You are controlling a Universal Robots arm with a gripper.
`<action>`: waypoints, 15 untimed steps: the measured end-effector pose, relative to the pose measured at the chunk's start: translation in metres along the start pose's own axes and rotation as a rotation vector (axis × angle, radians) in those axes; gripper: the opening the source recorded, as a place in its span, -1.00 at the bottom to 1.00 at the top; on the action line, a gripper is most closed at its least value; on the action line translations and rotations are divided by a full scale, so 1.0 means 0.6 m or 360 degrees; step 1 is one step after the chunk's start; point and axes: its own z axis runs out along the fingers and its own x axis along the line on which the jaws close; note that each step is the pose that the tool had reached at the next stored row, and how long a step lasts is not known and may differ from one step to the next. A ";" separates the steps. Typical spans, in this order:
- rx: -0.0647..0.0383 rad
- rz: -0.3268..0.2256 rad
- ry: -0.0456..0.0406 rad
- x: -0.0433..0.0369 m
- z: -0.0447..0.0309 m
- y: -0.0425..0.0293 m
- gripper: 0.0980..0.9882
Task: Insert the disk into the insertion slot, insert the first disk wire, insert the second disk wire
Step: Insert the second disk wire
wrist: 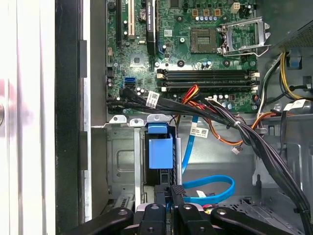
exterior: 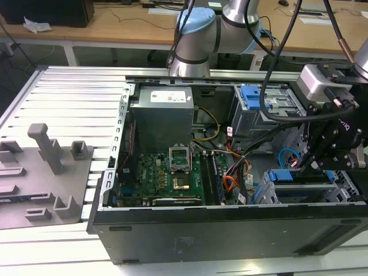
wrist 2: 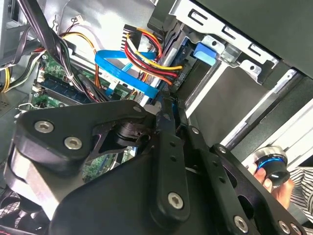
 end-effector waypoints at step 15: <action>-0.0001 -0.0002 -0.0026 0.000 0.003 0.000 -0.86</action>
